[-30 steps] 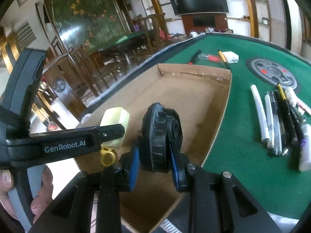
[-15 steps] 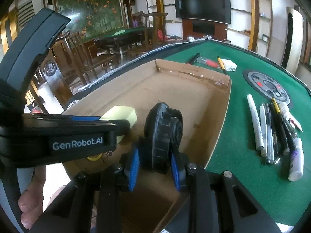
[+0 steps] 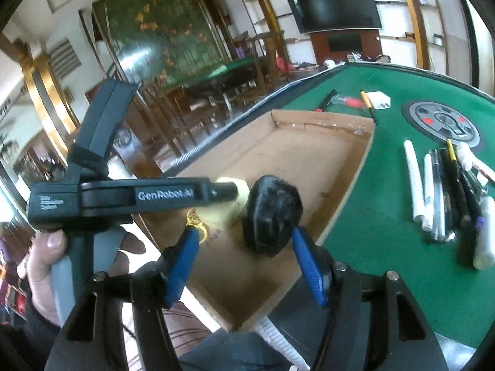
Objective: Organize rigid objects
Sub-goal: 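Carry the tape measure and cream case into the cardboard tray and open both tools, then grasp the white PAINT marker with the left tool while the right grasps the white bottle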
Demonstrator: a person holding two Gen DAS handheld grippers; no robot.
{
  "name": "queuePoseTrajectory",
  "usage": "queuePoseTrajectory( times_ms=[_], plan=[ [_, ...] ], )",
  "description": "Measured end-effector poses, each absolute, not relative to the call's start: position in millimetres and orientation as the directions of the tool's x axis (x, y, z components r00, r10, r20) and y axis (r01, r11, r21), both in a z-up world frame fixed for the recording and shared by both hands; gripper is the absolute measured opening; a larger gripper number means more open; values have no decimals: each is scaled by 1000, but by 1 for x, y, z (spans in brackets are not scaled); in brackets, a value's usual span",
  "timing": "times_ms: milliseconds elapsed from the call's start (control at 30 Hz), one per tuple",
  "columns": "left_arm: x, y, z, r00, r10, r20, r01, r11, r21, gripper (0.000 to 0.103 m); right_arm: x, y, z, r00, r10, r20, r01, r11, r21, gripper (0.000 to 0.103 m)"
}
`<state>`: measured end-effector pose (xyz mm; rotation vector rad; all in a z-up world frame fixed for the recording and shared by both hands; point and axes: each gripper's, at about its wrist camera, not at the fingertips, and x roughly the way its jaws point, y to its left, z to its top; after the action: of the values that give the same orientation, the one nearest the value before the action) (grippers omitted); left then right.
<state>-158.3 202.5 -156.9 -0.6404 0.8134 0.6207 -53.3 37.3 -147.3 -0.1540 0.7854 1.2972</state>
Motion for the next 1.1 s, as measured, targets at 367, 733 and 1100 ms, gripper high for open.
queuePoseTrajectory(
  times_ms=[367, 733, 1100],
  plan=[
    [-142, 148, -114, 657, 225, -719, -609, 721, -331, 58, -29, -16, -148, 125, 809, -575, -843, 392, 368, 63],
    [-92, 86, -117, 656, 102, -748, -492, 809, -322, 58, 10, -66, -149, 255, 765, -592, -745, 546, 384, 63],
    [-45, 71, -129, 606, 58, -793, -468, 832, -297, 58, 54, -98, -149, 307, 726, -615, -644, 635, 428, 57]
  ],
)
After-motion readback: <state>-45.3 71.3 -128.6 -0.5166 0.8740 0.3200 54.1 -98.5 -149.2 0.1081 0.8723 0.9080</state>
